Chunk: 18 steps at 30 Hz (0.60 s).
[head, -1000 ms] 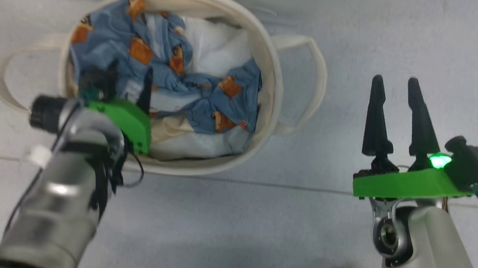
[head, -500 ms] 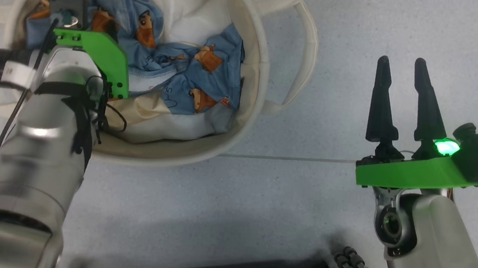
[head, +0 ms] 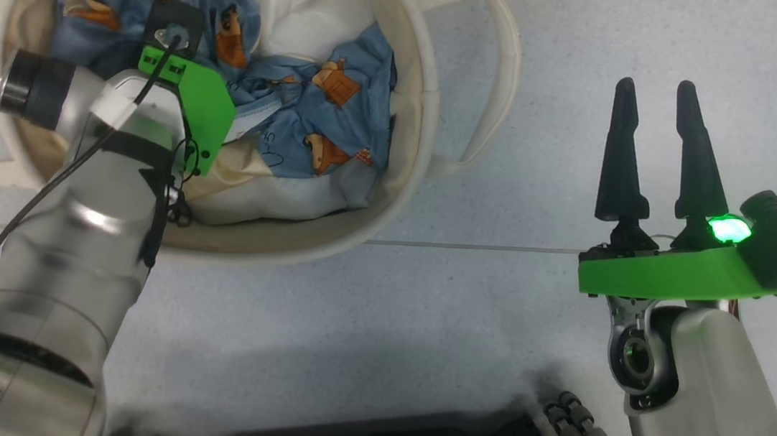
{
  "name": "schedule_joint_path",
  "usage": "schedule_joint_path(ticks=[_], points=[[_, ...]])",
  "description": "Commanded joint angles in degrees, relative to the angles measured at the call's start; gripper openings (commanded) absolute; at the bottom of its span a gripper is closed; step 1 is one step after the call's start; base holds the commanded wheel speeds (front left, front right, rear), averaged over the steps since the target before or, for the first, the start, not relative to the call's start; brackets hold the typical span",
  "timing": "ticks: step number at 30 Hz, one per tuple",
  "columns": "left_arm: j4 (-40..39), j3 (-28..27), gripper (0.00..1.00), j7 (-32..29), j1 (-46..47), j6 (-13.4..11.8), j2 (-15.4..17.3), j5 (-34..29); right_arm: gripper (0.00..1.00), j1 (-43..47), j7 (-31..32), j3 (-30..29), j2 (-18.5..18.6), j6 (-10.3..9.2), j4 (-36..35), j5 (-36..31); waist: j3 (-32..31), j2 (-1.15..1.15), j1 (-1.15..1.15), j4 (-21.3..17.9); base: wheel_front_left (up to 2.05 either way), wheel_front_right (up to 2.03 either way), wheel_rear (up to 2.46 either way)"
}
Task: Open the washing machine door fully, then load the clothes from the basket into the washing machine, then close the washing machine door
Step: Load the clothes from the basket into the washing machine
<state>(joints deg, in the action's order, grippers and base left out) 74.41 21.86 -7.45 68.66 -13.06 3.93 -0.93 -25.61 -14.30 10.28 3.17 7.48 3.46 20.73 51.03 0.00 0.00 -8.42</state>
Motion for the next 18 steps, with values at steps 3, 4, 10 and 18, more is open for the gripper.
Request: schedule_joint_path(ticks=[3,4,10,18], points=[[-0.46,0.68,0.0,0.54,-1.55,0.38,1.58,-0.37,1.0,1.13,-0.7,1.22,-0.29,0.01,-1.64,-0.52,-0.38,0.0,0.0,0.89,0.0,0.0,0.0],[-0.46,0.93,0.0,1.3,-1.54,0.52,1.53,-0.42,1.0,1.03,-0.7,1.18,-0.29,0.01,-1.66,-0.46,-0.71,0.0,0.0,1.09,0.0,0.0,0.0],[-0.75,-0.14,0.0,10.27,-1.39,1.35,1.37,1.77,1.0,0.81,-0.7,1.24,-0.29,0.01,-1.13,-0.18,-3.99,0.0,0.0,2.58,0.0,0.0,0.0],[-3.74,1.49,0.0,21.92,-2.43,-0.41,0.92,1.25,1.0,1.11,-0.7,0.79,-0.29,0.01,0.97,-0.1,-11.08,0.0,0.0,5.12,0.0,0.0,0.0]])
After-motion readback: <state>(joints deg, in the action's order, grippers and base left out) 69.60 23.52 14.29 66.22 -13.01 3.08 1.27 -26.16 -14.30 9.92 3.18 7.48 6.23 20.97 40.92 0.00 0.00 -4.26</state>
